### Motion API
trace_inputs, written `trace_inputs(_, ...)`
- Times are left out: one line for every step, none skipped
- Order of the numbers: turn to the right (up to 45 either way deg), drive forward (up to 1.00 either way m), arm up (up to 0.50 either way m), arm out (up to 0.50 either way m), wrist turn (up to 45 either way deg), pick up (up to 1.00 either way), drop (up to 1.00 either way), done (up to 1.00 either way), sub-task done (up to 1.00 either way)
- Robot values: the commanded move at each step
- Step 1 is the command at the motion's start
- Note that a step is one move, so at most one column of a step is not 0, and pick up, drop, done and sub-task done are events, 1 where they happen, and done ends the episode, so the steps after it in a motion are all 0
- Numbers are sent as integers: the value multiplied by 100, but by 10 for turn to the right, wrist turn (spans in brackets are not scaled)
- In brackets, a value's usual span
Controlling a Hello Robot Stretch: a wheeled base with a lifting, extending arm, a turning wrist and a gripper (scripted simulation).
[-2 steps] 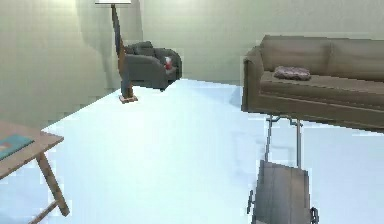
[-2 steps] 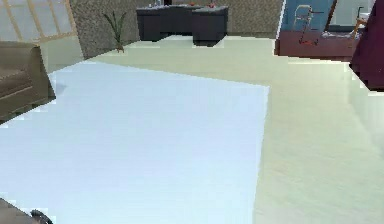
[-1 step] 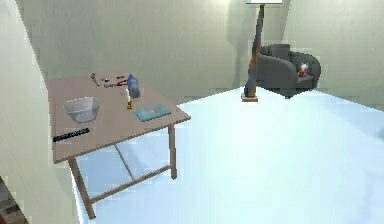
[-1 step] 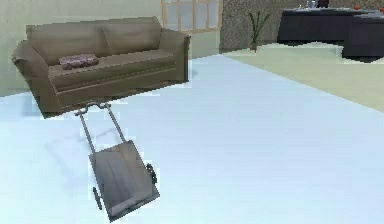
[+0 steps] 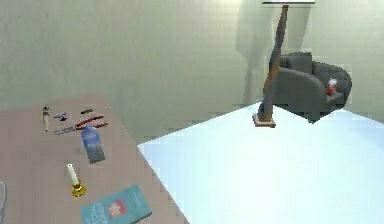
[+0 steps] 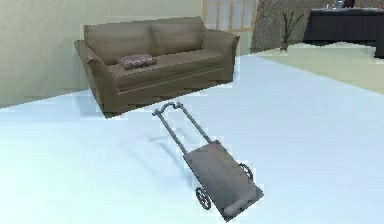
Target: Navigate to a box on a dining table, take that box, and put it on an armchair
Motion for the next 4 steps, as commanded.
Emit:
trace_inputs(-450, 0, 0, 0, 0, 0, 0, 0, 0)
trace_inputs(-450, 0, 0, 0, 0, 0, 0, 0, 0)
trace_inputs(-270, 0, 0, 0, 0, 0, 0, 0, 0)
trace_inputs(450, 0, 0, 0, 0, 0, 0, 0, 0)
